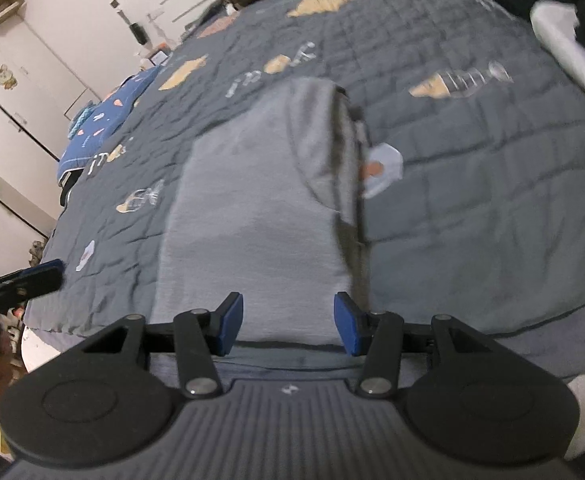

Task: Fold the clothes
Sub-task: 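Grasp the folded grey sweatshirt's side edge with the right gripper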

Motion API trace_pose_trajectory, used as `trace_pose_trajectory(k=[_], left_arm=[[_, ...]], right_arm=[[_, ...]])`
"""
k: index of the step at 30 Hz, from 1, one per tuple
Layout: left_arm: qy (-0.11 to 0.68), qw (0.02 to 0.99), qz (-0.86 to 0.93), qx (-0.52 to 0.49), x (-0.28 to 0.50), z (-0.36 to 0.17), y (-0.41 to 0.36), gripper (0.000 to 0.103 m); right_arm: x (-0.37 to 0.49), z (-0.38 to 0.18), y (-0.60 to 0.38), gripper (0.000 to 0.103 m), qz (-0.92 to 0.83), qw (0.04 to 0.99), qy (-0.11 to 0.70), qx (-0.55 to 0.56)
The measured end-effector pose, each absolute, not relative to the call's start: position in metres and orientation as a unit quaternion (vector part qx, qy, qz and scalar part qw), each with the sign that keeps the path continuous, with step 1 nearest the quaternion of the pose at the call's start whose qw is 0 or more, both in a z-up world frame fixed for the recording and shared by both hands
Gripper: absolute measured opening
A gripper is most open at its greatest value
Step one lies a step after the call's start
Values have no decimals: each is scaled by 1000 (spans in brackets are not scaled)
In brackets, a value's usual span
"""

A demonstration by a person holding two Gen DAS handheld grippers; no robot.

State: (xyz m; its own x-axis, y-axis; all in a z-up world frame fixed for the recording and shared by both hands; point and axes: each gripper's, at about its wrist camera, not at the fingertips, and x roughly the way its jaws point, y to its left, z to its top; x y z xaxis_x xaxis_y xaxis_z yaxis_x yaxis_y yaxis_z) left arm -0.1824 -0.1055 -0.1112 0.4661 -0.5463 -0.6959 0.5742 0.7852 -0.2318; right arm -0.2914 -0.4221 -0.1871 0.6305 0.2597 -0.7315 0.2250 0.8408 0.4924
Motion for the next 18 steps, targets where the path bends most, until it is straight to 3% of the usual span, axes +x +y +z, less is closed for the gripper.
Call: trace_pose_trajectory(k=[14, 18], left_arm=[[402, 861, -312, -14, -183, -116, -99, 97], [402, 862, -309, -17, -184, -115, -95, 97]], right_arm=[[-268, -260, -465, 50, 74, 814, 430, 384], [-264, -276, -469, 59, 100, 804, 425, 403]])
